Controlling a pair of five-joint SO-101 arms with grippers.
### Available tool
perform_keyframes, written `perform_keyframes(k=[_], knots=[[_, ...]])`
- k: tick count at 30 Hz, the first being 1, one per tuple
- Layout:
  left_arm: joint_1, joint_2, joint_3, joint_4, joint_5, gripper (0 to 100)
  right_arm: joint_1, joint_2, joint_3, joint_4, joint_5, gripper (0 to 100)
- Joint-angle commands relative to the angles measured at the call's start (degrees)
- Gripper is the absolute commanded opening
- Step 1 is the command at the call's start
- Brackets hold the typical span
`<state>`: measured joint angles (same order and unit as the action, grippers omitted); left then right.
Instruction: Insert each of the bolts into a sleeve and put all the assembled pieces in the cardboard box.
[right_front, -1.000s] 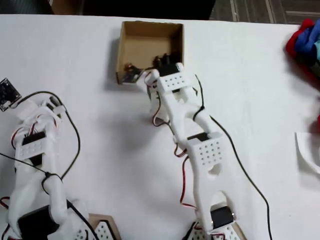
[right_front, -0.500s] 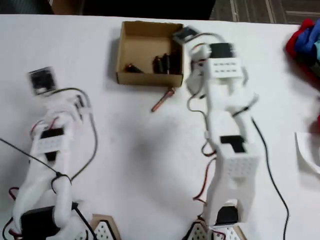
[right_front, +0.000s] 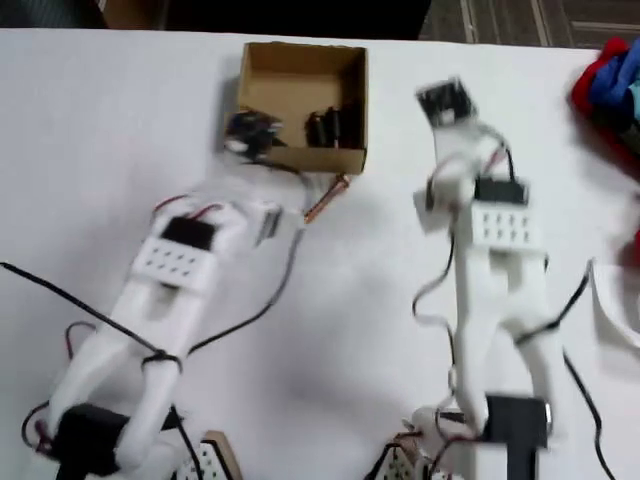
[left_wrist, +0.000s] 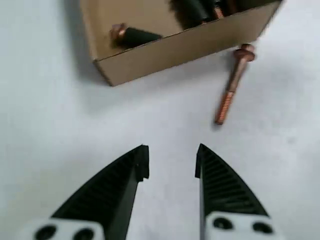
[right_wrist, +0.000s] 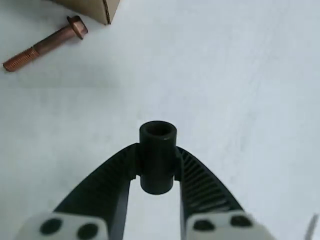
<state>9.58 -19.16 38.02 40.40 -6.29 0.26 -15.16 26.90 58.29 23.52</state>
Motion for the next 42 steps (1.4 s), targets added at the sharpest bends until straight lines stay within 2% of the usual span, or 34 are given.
perform_keyframes(k=[1, 4, 7, 10, 14, 24, 28, 30, 35, 42], knots=[[4.0, 6.5, -10.7, 4.8, -1.1, 17, 0.9, -9.3, 14.2, -12.0, -4.0, 2.0], [4.8, 18.2, -21.0, 10.4, 0.1, 17, 1.5, -9.5, 18.3, -17.0, -8.5, 2.0], [4.9, 29.5, -33.8, 19.5, 2.6, 17, 3.4, -9.5, 22.8, -22.5, -12.9, 2.0], [5.1, 37.8, -46.8, 28.0, 2.5, 17, 5.6, -9.5, 25.8, -26.9, -13.4, 2.0], [5.5, 45.9, -61.8, 34.1, 2.5, 17, 7.4, -9.5, 27.0, -28.6, -13.4, 2.0], [10.5, 63.3, -85.3, 40.4, 2.5, 17, 7.8, -9.5, 26.2, -29.6, -13.6, 2.0], [10.4, 69.5, -94.1, 41.8, 2.4, 17, 7.7, -9.5, 26.2, -29.6, -13.6, 2.0], [10.5, 72.2, -98.3, 42.5, -0.3, 17, 7.7, -9.5, 26.2, -29.6, -13.5, 2.0], [10.6, 78.5, -105.6, 43.3, -6.5, 17, 7.7, -9.5, 26.2, -29.6, -13.5, 2.0], [9.8, 83.5, -110.9, 42.8, -7.2, 17, 7.7, -9.5, 25.8, -29.5, -13.5, 2.0]])
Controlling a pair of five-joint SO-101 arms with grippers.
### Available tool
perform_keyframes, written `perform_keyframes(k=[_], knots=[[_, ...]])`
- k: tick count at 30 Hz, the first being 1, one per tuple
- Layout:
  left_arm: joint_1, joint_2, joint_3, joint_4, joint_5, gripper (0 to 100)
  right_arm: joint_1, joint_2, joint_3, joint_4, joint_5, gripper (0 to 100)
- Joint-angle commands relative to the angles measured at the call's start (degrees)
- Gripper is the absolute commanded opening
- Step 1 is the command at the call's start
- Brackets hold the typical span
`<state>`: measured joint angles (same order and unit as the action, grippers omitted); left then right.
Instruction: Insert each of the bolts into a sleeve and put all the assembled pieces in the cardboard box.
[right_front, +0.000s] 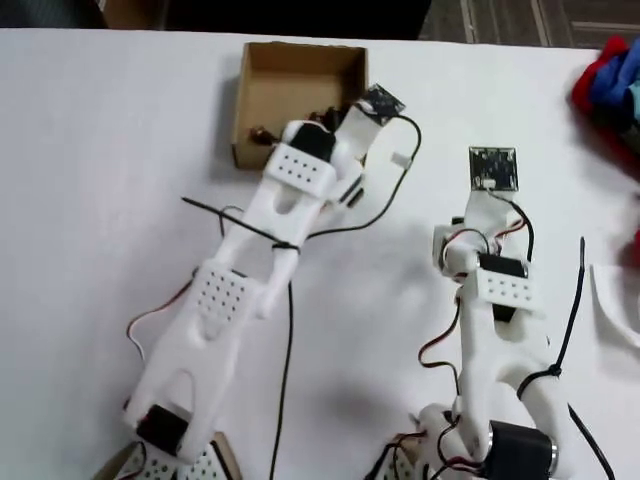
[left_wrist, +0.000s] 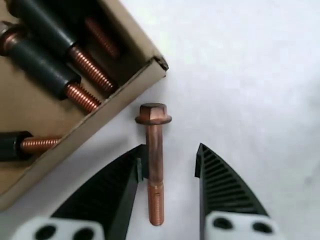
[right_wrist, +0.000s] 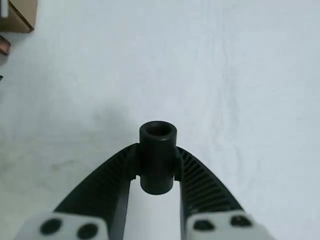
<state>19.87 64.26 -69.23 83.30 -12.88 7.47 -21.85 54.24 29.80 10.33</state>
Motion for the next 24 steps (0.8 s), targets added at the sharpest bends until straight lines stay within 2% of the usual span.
perform_keyframes(k=[1, 20, 24], knots=[[-0.9, 0.5, -4.3, -0.1, -0.6, 17, 0.4, -2.9, -1.6, -1.0, -0.4, 2.0], [-1.9, 4.9, -7.1, -0.8, -0.5, 17, 0.4, -2.9, -1.6, -0.8, -0.3, 2.0], [-1.9, 4.9, -6.9, -1.4, -0.5, 7, 0.4, -2.9, -1.6, -0.8, -0.3, 2.0]])
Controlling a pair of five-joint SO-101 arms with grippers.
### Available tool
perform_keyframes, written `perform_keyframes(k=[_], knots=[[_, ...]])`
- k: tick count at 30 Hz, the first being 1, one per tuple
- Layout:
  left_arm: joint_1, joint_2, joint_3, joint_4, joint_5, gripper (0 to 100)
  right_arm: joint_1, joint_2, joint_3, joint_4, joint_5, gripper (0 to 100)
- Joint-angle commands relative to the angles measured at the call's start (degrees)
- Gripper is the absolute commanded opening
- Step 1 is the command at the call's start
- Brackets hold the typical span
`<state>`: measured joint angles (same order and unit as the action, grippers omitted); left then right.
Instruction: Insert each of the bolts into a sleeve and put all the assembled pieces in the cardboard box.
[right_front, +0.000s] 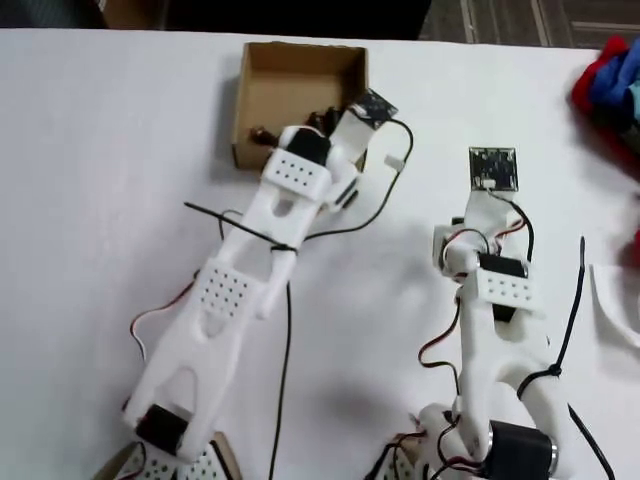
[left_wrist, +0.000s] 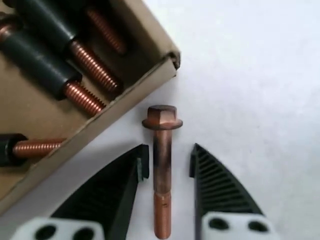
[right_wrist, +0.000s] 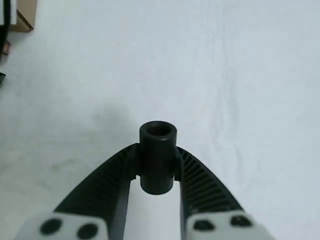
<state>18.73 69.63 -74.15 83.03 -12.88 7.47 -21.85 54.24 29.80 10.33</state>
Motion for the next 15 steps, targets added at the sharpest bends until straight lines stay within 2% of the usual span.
perform_keyframes(k=[1, 10, 15], knots=[[-0.7, -0.4, -2.0, -1.1, -0.5, 3, 0.4, -2.9, -1.6, -0.8, -0.3, 2.0], [-0.4, -1.0, -2.3, 1.7, -0.6, 2, 0.4, -2.9, -1.6, -0.9, -0.3, 2.0], [1.7, -2.7, -7.3, 14.5, -0.7, 2, 0.3, -2.9, -1.6, -0.9, -0.3, 2.0]])
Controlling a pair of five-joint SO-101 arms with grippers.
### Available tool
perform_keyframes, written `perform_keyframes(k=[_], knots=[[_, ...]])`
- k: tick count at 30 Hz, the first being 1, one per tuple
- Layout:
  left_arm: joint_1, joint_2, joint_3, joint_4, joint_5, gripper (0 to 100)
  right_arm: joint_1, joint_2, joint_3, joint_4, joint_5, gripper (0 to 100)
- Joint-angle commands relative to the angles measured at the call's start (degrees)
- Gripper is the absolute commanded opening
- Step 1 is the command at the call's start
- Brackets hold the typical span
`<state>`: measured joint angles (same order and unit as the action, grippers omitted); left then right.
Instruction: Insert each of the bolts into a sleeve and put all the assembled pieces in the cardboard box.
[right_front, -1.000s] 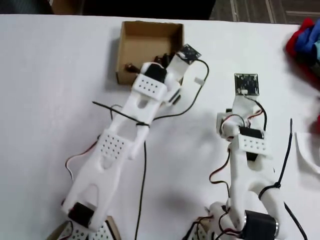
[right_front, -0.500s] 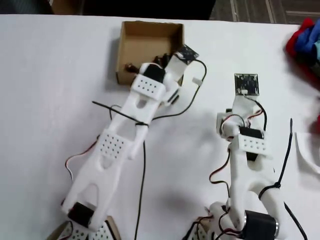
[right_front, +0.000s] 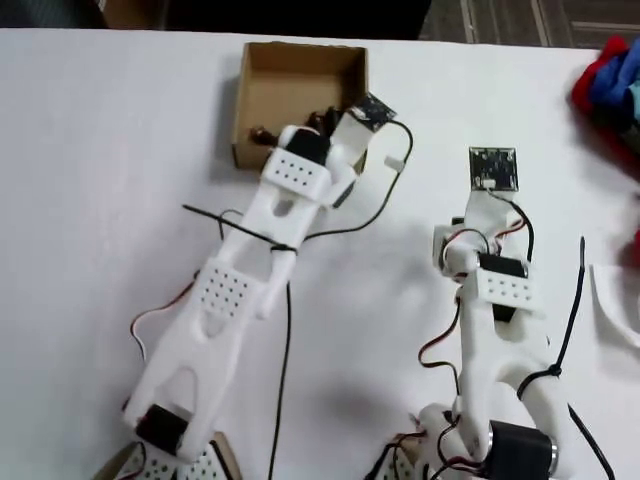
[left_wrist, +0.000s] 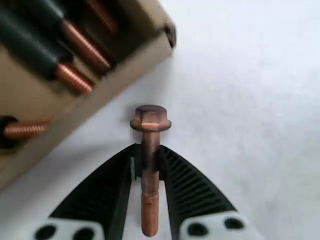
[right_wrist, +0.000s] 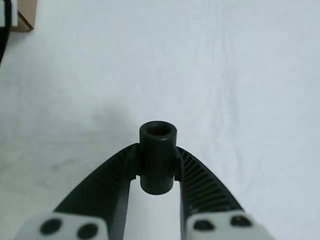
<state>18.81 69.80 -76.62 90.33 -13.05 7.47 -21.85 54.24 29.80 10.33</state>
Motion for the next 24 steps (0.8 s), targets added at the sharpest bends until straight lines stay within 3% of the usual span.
perform_keyframes(k=[1, 8, 12, 24], knots=[[2.3, -3.3, -7.0, 9.9, -0.5, 2, 0.3, -2.9, -1.6, -0.9, -0.3, 2.0], [4.7, -10.9, -18.8, 12.3, 3.3, 2, 0.3, -2.9, -1.5, -0.9, -0.3, 2.0], [6.1, -19.7, -13.3, 12.3, 9.0, 2, 0.3, -2.9, -1.5, -0.9, -0.3, 2.0], [7.2, -50.6, 10.2, 12.0, 10.1, 2, -0.4, -2.9, -1.5, -1.0, -0.3, 2.0]])
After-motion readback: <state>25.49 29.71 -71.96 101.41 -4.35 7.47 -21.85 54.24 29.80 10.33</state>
